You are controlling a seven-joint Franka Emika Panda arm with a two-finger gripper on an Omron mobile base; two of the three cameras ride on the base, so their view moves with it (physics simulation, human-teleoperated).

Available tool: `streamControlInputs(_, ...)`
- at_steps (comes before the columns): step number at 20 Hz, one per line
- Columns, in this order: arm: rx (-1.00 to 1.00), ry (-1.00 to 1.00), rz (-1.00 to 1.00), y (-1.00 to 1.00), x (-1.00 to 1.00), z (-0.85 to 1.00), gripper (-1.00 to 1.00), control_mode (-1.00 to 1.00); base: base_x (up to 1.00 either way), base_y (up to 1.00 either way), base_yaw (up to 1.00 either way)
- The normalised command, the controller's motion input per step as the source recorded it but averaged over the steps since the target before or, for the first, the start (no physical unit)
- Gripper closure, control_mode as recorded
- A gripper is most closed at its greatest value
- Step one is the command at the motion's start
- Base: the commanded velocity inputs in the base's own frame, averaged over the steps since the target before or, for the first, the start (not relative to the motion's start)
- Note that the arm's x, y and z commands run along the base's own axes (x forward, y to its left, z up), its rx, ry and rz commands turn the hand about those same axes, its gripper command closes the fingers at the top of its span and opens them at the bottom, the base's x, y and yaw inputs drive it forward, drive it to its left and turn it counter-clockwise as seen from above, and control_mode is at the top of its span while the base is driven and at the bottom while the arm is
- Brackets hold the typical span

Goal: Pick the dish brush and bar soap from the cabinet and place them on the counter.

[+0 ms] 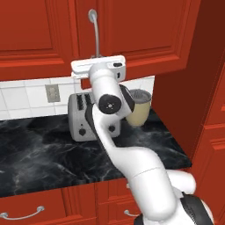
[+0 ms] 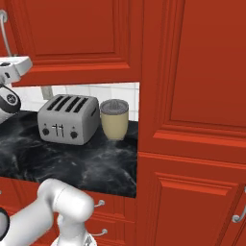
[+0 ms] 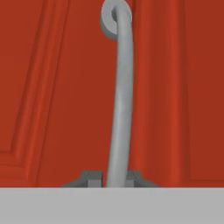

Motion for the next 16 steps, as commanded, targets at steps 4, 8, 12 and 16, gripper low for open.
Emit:
streamControlInputs(4,0.0,0.08,0.0,-0.05,-0.64,0.0,1.0,-1.0,0.0,0.0,0.0)
streamControlInputs(8,-0.01,0.09,0.0,-0.02,-0.63,0.0,1.0,-1.0,0.0,0.0,0.0)
streamControlInputs(12,-0.01,0.08,0.0,-0.02,-0.6,0.0,1.0,-1.0,0.0,0.0,0.0)
streamControlInputs(16,-0.01,0.05,0.0,-0.03,-0.58,0.0,1.0,-1.0,0.0,0.0,0.0)
